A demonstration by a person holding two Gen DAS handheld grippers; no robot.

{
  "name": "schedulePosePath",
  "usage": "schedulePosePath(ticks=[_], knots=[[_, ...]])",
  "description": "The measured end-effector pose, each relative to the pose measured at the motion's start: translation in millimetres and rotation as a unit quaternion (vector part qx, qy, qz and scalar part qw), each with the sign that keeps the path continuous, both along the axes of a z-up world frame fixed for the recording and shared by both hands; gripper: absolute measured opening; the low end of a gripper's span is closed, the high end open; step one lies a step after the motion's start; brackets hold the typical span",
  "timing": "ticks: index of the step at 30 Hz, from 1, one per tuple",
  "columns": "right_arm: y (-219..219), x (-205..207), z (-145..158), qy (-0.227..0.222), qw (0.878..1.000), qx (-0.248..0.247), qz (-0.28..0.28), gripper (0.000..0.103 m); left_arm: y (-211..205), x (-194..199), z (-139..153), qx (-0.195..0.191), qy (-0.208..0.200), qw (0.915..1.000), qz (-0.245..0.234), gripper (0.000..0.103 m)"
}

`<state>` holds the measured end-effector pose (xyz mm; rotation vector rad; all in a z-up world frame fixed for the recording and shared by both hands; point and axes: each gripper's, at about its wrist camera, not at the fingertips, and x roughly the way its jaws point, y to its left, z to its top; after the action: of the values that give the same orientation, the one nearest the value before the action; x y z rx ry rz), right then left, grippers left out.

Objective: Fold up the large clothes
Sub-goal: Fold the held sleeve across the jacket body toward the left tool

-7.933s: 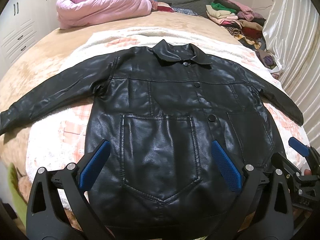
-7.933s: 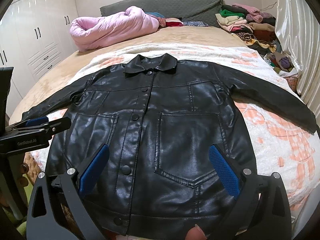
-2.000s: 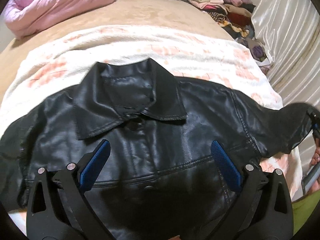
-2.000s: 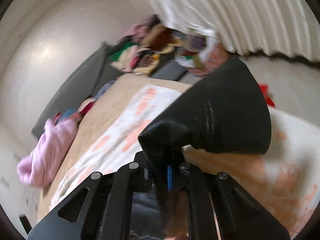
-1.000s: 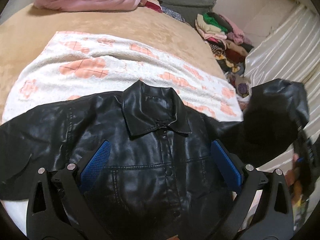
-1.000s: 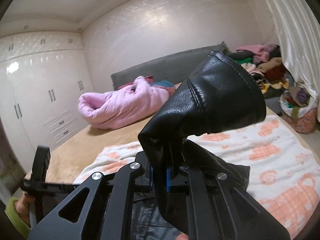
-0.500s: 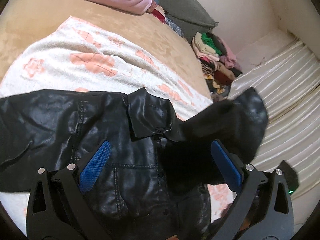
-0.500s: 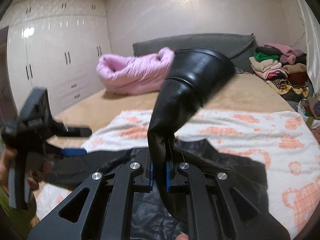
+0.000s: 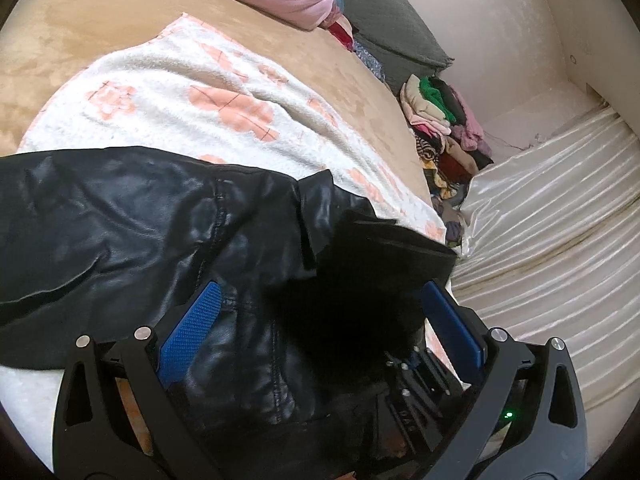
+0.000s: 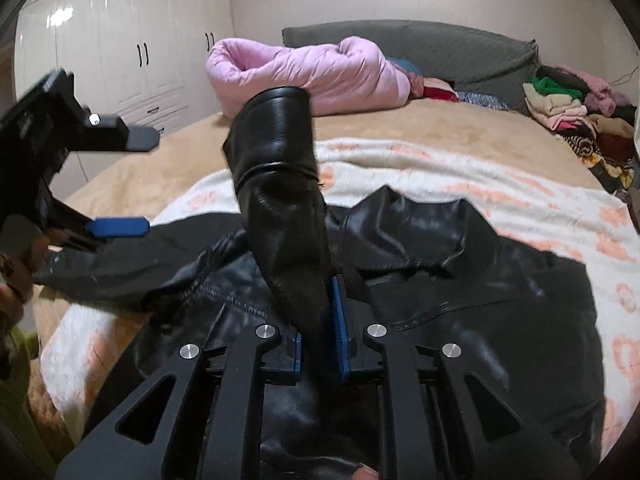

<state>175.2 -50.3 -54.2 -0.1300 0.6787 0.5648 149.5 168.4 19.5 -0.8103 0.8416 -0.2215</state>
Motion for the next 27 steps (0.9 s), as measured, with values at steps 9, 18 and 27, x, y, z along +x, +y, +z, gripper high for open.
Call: schedulePosePath(ticks=[9,18,27], knots=[[6,-28,-12,0.022,0.998,-0.007,0.060,0.076,-4,3,-21,-0.018,0.017,0.9996,-0.015,0.094],[-52,-36,6,0.039,0.999,0.020,0.018,0.079,-20,0,-68,-0.022,0.071,0.9965,-0.037,0.080],[-149,-11,8,0.043,0.993,0.004,-0.114,0.066,-57,11,-76,0.036,0.061,0.9968,-0.037,0.001]])
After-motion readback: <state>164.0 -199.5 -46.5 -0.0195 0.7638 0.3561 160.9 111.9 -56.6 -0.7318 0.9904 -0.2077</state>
